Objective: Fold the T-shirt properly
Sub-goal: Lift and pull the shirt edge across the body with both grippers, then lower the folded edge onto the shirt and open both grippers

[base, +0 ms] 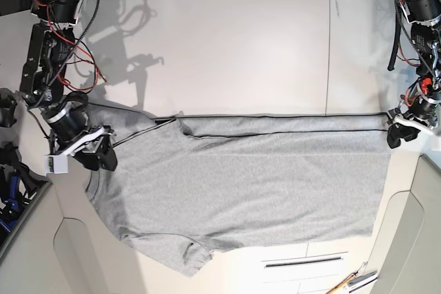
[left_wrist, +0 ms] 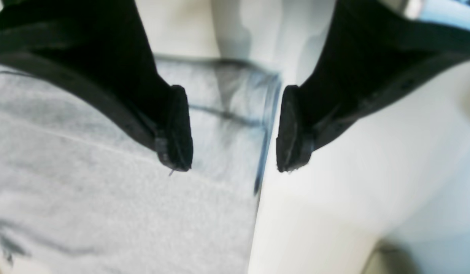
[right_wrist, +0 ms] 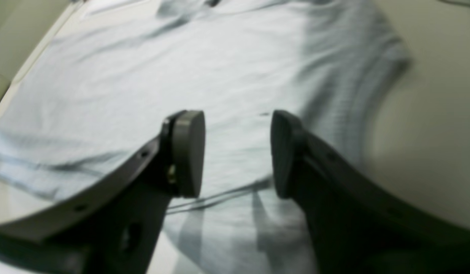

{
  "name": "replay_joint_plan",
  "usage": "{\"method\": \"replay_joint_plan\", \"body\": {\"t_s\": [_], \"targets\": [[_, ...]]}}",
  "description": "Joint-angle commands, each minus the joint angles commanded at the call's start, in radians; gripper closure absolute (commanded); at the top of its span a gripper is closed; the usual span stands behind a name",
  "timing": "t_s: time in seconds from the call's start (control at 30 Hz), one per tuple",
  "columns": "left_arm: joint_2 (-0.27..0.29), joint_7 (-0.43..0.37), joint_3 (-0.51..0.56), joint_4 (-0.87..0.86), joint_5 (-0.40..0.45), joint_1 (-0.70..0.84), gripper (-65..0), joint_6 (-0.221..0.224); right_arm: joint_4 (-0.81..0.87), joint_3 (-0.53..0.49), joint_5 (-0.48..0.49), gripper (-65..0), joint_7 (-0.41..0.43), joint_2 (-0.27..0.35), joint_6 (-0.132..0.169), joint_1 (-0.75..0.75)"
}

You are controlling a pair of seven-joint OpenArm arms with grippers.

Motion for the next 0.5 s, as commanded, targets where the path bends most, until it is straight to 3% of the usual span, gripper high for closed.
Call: {"method": "replay_joint_plan", "body": {"t_s": [0.1,0.23,0.33,0.43,0.5], "targets": [[0.0,0.095,-0.082,0.0,-0.091,0.0,-38.0,0.0,0.007,0.115,0.052,-27.8,-0.051,0.0,0.0,0.0],[0.0,0.134,-0.118,0.0,-0.153,0.016,-38.1,0.0,0.007,0.217,0.06,-27.8,-0.082,0.011,-0.001,-0.015],[0.003,0.134,-0.116,0.0,-0.169,0.056,-38.9,0.0,0.006,0.228,0.09,-27.9,-0.084,0.039,-0.025,-0.067],[0.008,0.129,-0.116,0.0,-0.177,0.082,-47.5,0.0,0.006,0.228,0.123,-28.2,-0.084,0.05,-0.026,-0.118],[0.017,0.13,-0.116,0.0,-0.174,0.084,-47.5,0.0,0.006,0.228,0.152,-31.0,-0.085,0.049,-0.027,-0.141]]}}
